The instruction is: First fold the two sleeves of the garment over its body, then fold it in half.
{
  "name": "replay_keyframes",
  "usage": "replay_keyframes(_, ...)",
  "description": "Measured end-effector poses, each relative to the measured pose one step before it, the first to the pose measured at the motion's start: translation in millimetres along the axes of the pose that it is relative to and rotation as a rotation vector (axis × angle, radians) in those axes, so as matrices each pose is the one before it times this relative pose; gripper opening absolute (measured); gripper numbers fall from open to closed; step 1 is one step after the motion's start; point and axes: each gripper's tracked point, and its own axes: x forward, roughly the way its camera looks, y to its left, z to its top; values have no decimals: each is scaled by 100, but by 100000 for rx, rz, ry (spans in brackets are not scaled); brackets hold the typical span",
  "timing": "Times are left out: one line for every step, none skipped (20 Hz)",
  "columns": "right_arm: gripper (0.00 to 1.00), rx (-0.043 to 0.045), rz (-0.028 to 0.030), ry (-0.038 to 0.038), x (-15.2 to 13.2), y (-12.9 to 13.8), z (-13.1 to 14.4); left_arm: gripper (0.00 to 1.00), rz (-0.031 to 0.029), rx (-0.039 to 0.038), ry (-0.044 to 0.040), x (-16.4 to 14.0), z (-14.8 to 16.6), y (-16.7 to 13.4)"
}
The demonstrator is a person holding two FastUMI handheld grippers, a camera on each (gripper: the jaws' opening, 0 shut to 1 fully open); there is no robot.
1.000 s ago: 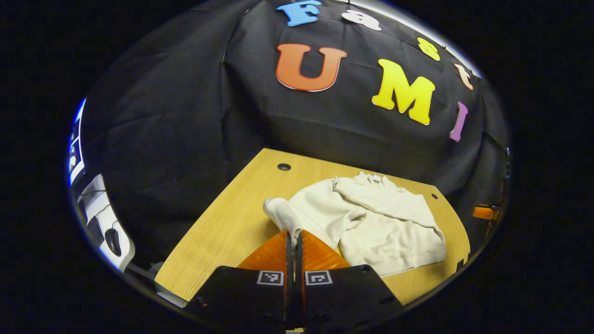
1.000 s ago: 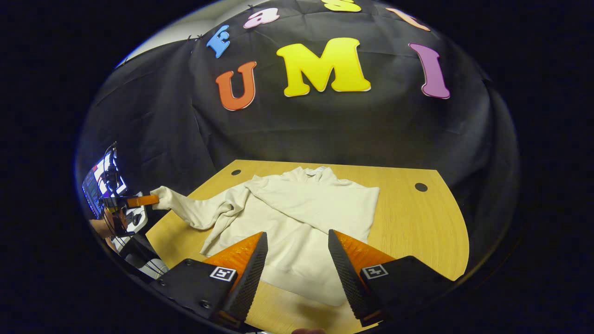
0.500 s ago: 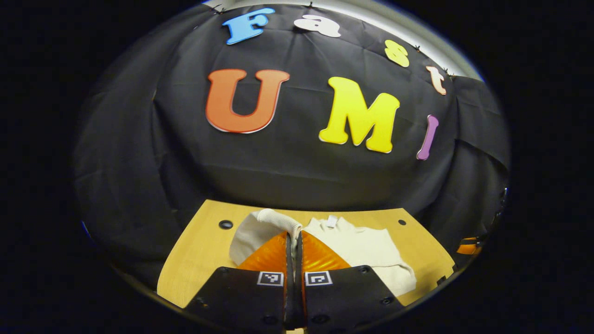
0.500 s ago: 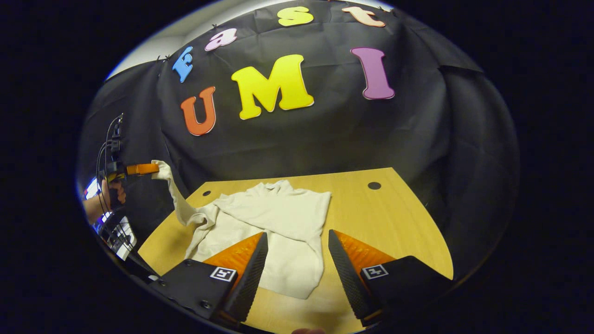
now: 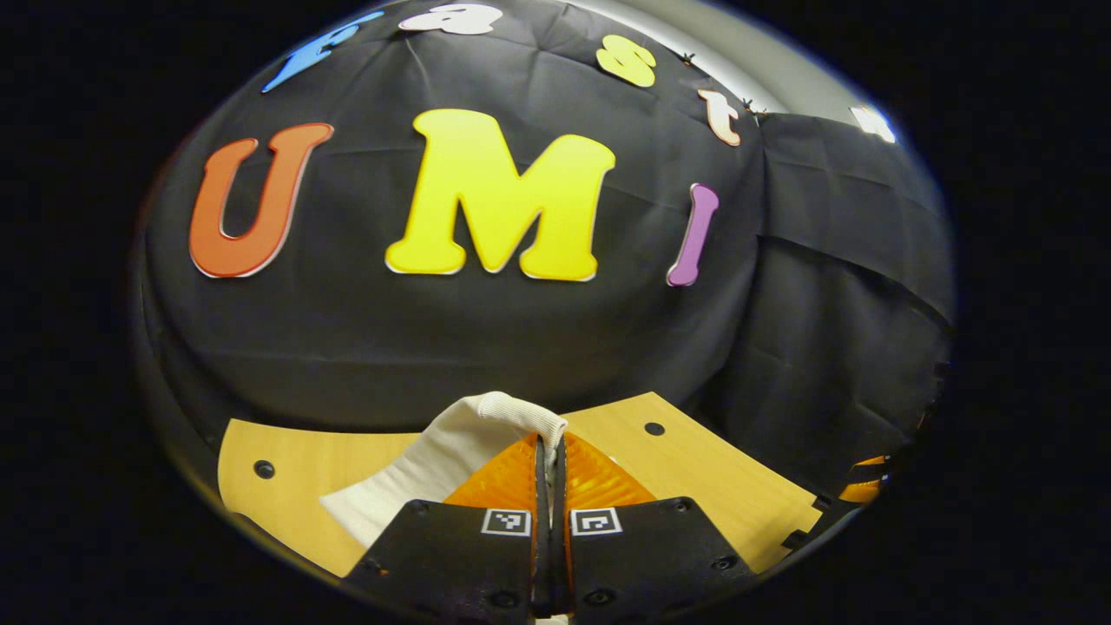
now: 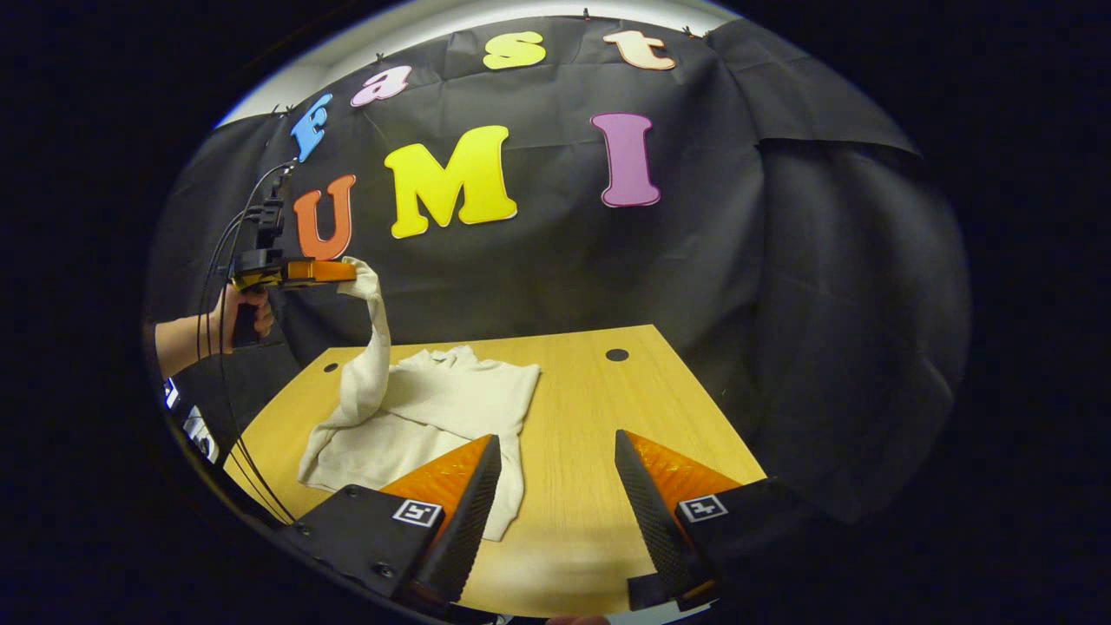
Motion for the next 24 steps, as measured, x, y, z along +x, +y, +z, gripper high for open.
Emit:
replay_keyframes(83,-365,-1679,180,-343,-689,-181,2,-2500,266,1737,1288,-564,-1228)
replay_keyframes(83,114,-1482,231,-508,-526,-65,3,-2077,650,1947,1403,-695,-938)
replay_keyframes(83,376,-1539,531,-229,-529,-134,3,-1567,929,2174,1229,-667,-783)
replay_keyframes(83,228,-1379,613,-223,-556,-139,3,-1010,420,2500,1294,-920,-486)
replay_keyframes(83,237,-877,848,853,-735,151,3,-397,-105,3548,1407,-1288,-127)
replay_keyframes(83,545,-1157,494,243,-523,20,3,-676,270,4456,1727,-1472,-229)
replay_keyframes(83,375,-1218,547,125,-514,-55,3,-666,-194,3919,1482,-1320,-176)
replay_keyframes(83,-50,-1244,582,-23,-448,-134,3,-475,-256,3564,1443,-1199,-176)
replay_keyframes(83,-209,-1209,614,280,-485,-343,3,-407,394,2830,1418,-971,-189)
replay_keyframes(83,-550,-1273,748,-266,-353,-154,3,-484,379,2045,1305,-712,-262)
replay_keyframes(83,-394,-1004,713,-128,-339,-336,3,-777,315,1720,1253,-528,-414)
replay_keyframes(83,-625,-1185,1046,-218,-371,-226,3,-1025,705,1404,1151,-395,-486)
replay_keyframes(83,-252,-973,1039,-170,-232,-252,3,-281,1247,1334,1087,-347,-302)
replay_keyframes(83,71,-755,764,-109,-141,-120,3,786,1496,1527,1068,-396,34)
replay_keyframes(83,93,-734,564,-172,-157,-126,3,1657,1029,1940,1051,-467,288)
replay_keyframes(83,-156,-609,501,-658,-91,-118,3,2419,-63,2434,1733,-751,-228)
replay_keyframes(83,-993,-614,328,-66,-62,-1,3,1213,-592,1770,447,-642,558)
replay_keyframes(83,-999,-742,273,81,-175,-138,4,-225,-697,1165,1026,-588,-84)
replay_keyframes(83,-65,-201,221,-51,-70,109,6,-1893,-1164,-9,425,-82,-505)
replay_keyframes(83,305,-333,335,-96,-218,-2,10,-1682,-1176,-1125,222,211,-529)
replay_keyframes(83,378,9,82,53,-8,100,18,-1036,-1249,-1325,-263,267,-370)
replay_keyframes(83,44,3,-286,95,61,123,26,38,-941,-629,-226,9,-193)
replay_keyframes(83,-1212,339,-515,736,261,209,52,953,-667,-962,-511,67,210)
replay_keyframes(80,-2366,184,-628,196,258,138,63,1237,-915,-428,-627,-57,323)
